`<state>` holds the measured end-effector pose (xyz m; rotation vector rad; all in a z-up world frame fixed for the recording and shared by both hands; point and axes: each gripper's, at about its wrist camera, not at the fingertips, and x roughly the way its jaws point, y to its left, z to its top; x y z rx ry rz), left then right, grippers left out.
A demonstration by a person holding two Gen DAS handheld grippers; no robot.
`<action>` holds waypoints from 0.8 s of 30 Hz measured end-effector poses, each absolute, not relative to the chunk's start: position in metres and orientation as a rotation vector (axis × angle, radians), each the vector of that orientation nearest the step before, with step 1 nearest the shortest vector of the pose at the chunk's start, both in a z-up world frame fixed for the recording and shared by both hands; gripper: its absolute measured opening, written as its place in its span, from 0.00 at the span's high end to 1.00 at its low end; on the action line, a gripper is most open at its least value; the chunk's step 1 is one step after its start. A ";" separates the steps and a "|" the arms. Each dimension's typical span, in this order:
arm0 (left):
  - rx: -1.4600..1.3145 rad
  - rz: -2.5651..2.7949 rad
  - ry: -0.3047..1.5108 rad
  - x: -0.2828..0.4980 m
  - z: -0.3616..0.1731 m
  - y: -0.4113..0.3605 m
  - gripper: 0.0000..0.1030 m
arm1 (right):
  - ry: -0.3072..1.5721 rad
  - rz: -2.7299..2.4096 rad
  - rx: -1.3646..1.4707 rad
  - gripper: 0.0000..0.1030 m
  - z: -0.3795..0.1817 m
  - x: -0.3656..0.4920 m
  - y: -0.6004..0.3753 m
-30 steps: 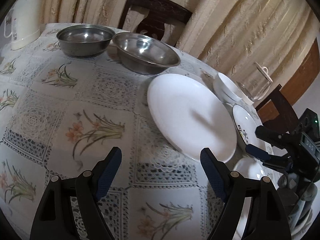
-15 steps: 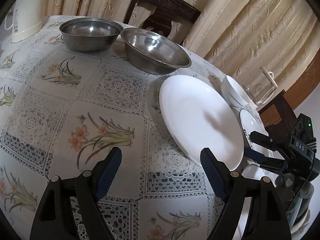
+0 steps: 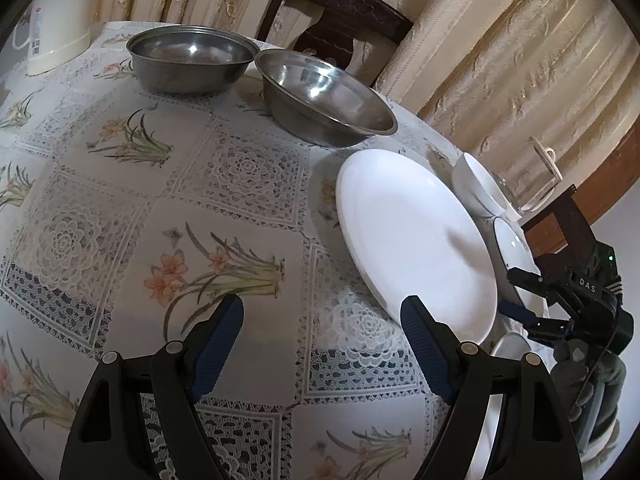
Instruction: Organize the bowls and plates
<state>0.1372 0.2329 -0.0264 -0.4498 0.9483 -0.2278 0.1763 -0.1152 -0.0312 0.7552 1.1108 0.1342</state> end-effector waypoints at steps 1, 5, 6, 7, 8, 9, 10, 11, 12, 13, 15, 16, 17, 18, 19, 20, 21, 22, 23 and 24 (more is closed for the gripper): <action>-0.450 -0.228 0.950 0.139 -0.027 0.233 0.21 | 1.114 0.156 0.758 0.32 -0.031 0.176 -0.114; -0.448 -0.231 0.953 0.146 -0.027 0.233 0.21 | 1.116 0.253 0.738 0.32 -0.028 0.175 -0.097; -0.453 -0.232 0.953 0.148 -0.027 0.233 0.21 | 1.113 0.269 0.726 0.32 -0.026 0.176 -0.092; -0.460 -0.233 0.955 0.151 -0.027 0.233 0.21 | 1.109 0.289 0.710 0.32 -0.023 0.177 -0.086; -0.464 -0.235 0.956 0.154 -0.026 0.234 0.21 | 1.105 0.303 0.691 0.32 -0.021 0.179 -0.080; -0.467 -0.235 0.956 0.156 -0.026 0.234 0.21 | 1.104 0.306 0.677 0.32 -0.020 0.180 -0.076; -0.468 -0.233 0.955 0.160 -0.026 0.234 0.21 | 1.105 0.311 0.663 0.33 -0.020 0.182 -0.072; -0.468 -0.233 0.955 0.162 -0.027 0.235 0.21 | 1.107 0.318 0.655 0.36 -0.020 0.184 -0.069; -0.469 -0.234 0.955 0.165 -0.027 0.235 0.21 | 1.112 0.322 0.647 0.40 -0.022 0.186 -0.066; -0.472 -0.236 0.953 0.168 -0.027 0.236 0.21 | 1.119 0.321 0.637 0.42 -0.023 0.189 -0.064; -0.480 -0.239 0.949 0.173 -0.028 0.238 0.21 | 1.127 0.323 0.628 0.49 -0.028 0.191 -0.063; -0.482 -0.239 0.947 0.177 -0.028 0.239 0.22 | 1.131 0.323 0.626 0.51 -0.030 0.192 -0.063; -0.482 -0.239 0.946 0.180 -0.027 0.239 0.24 | 1.133 0.324 0.625 0.52 -0.031 0.192 -0.063; -0.481 -0.239 0.945 0.183 -0.028 0.239 0.25 | 1.135 0.326 0.625 0.54 -0.033 0.193 -0.064; -0.479 -0.242 0.945 0.188 -0.028 0.239 0.27 | 1.137 0.328 0.624 0.55 -0.034 0.194 -0.063; -0.478 -0.245 0.945 0.191 -0.029 0.238 0.30 | 1.139 0.329 0.623 0.56 -0.035 0.195 -0.062; -0.476 -0.250 0.945 0.194 -0.029 0.238 0.32 | 1.139 0.332 0.621 0.57 -0.035 0.195 -0.062; -0.473 -0.253 0.946 0.199 -0.029 0.237 0.35 | 1.137 0.335 0.617 0.57 -0.035 0.196 -0.062; -0.469 -0.255 0.945 0.203 -0.029 0.236 0.38 | 1.135 0.339 0.614 0.58 -0.035 0.197 -0.062; -0.466 -0.263 0.947 0.206 -0.030 0.234 0.41 | 1.136 0.345 0.614 0.59 -0.035 0.198 -0.061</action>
